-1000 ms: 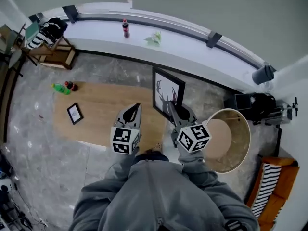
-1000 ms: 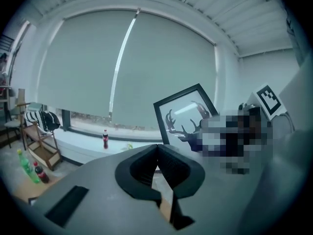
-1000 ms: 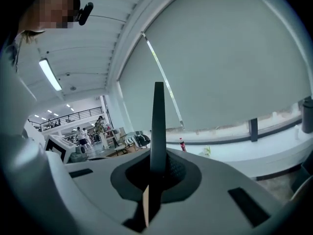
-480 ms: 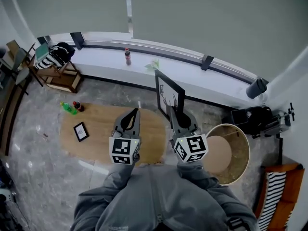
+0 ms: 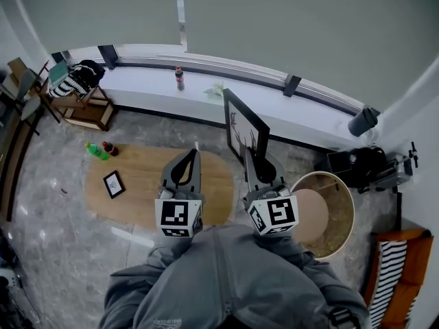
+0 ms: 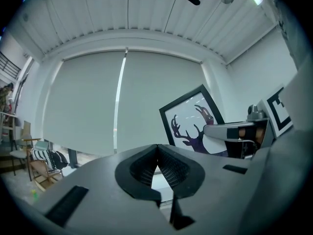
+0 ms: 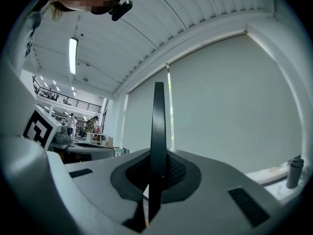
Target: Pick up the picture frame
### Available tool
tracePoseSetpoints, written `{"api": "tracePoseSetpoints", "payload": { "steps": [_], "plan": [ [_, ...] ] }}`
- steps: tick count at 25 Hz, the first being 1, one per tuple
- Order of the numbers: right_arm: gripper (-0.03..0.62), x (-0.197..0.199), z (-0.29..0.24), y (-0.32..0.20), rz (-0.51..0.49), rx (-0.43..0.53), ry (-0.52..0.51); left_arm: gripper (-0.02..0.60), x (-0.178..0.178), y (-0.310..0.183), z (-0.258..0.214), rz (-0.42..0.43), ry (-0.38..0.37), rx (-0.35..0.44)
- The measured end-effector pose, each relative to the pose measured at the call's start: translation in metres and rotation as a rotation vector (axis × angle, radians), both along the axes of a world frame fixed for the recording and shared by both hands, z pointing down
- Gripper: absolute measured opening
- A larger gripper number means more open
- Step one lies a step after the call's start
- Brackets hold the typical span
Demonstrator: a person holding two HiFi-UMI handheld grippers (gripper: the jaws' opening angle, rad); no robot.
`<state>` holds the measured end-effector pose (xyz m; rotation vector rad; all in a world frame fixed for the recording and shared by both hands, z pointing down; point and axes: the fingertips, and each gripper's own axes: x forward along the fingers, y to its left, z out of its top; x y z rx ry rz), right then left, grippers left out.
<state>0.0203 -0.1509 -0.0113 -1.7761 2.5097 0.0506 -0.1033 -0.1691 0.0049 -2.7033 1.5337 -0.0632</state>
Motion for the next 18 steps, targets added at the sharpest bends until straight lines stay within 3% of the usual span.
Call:
{"api": "tracePoseSetpoints", "payload": {
  "steps": [18],
  "plan": [
    [0.035, 0.001, 0.002, -0.001, -0.013, -0.012, 0.002, 0.017, 0.012, 0.005, 0.012, 0.031, -0.028, -0.04]
  ]
}}
